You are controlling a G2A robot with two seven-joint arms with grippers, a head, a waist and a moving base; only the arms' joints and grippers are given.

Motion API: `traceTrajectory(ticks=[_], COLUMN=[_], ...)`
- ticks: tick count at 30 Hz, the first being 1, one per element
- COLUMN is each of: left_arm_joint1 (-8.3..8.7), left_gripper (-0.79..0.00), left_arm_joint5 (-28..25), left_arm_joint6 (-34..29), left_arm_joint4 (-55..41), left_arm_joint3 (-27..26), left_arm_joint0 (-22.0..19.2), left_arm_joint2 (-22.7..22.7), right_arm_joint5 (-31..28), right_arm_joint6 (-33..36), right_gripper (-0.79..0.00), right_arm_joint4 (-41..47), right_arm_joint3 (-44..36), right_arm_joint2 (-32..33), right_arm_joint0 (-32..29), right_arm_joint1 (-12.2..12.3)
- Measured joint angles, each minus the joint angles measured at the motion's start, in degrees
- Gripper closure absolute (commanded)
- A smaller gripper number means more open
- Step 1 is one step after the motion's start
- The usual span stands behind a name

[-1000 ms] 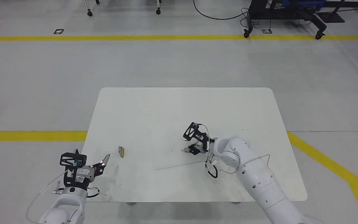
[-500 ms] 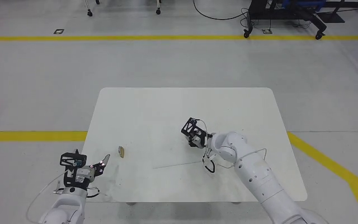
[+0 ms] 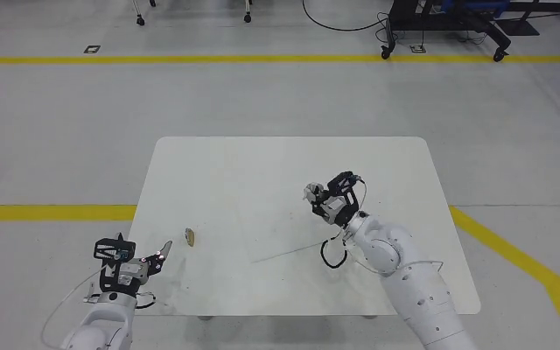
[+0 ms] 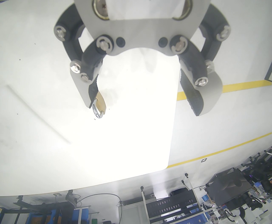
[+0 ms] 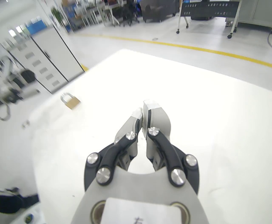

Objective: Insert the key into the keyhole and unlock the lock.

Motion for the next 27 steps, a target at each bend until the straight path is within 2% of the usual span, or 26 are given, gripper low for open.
traceTrajectory(ticks=[4,8,15,18,21,23,25,27], left_arm_joint1=[0.0,0.0,0.02,-0.18,-0.29,-0.31,-0.2,-0.07], left_gripper=[-0.785,-0.785,-0.785,-0.785,-0.785,-0.785,-0.785,-0.785], left_arm_joint5=[0.0,0.0,0.4,2.4,-4.3,-13.0,-20.6,-24.3], left_arm_joint6=[0.0,0.0,0.3,2.4,0.0,-5.5,-14.2,-22.3], left_arm_joint4=[0.0,0.0,0.5,4.2,-1.3,-12.5,-27.4,-37.8], left_arm_joint3=[0.0,0.0,-0.3,-3.8,-7.2,-7.9,-6.7,-5.4], left_arm_joint0=[0.0,0.0,0.0,1.8,2.1,0.0,-3.7,-7.4], left_arm_joint2=[0.0,0.0,-0.2,0.8,2.3,3.5,4.3,5.6], right_arm_joint5=[-9.7,-16.7,-16.9,-16.9,-16.5,-14.1,-12.7,-13.3], right_arm_joint6=[2.8,9.8,11.0,11.0,11.8,13.3,15.0,16.9], right_gripper=[0.0,0.0,0.0,0.0,0.0,0.0,0.0,0.0], right_arm_joint4=[21.0,34.7,33.3,33.4,35.2,38.8,41.5,44.5], right_arm_joint3=[6.2,8.7,8.7,8.7,8.1,7.9,7.2,6.5], right_arm_joint2=[3.3,5.2,5.7,5.7,4.8,4.1,3.0,1.8], right_arm_joint0=[-1.2,-0.7,-0.5,-0.5,-1.0,-0.7,-0.5,-0.6], right_arm_joint1=[0.1,0.8,1.0,1.0,0.8,0.7,0.4,0.2])
